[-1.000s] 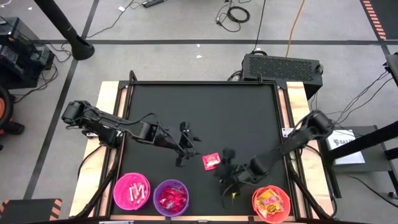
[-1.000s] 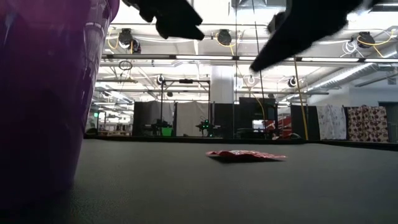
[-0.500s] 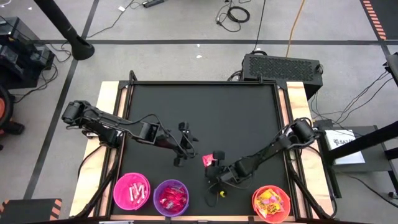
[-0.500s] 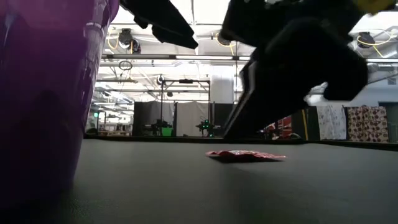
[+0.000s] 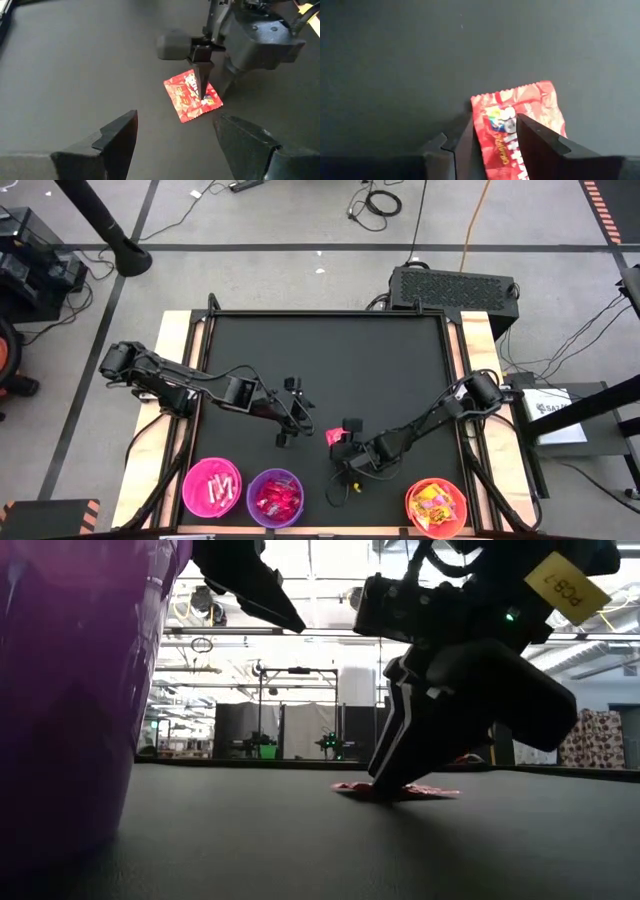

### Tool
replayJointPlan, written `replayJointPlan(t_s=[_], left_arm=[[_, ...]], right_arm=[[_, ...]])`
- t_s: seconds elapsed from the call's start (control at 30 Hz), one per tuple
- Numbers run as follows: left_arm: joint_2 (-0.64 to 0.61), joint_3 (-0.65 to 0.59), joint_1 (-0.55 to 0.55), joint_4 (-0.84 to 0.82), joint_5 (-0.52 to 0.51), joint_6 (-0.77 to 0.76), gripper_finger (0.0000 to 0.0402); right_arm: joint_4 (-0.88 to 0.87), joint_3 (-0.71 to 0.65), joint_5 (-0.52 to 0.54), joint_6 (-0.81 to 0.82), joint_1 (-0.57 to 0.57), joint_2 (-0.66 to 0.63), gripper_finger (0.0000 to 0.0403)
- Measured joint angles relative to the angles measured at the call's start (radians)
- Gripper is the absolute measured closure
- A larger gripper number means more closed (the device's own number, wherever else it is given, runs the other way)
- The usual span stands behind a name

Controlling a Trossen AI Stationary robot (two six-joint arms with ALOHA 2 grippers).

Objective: Sort candy by brand, put in halloween buckets
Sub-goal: Put the red candy into the violet bucket

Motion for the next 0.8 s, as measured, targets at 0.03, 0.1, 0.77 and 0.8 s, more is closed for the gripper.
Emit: replayJointPlan(t_s=[0.03, 0.1, 0.77, 0.8], left_arm=[[0.0, 0.0, 0.0, 0.0, 0.0, 0.0, 0.0135], [0.0, 0.0, 0.0, 0.0, 0.0, 0.0, 0.0135], [0.0, 0.0, 0.0, 0.001, 0.0, -0.003, 0.0135], [0.0, 0.0, 0.0, 0.001, 0.0, -0.003, 0.0135]], right_arm=[[-0.006, 0.0, 0.0, -0.002, -0.003, 0.0, 0.0263], [-0.015, 0.0, -0.003, -0.005, -0.008, 0.0, 0.0274], [-0.023, 0.0, -0.032, -0.023, -0.023, -0.001, 0.0402], [-0.024, 0.0, -0.031, -0.023, -0.023, -0.004, 0.0402]])
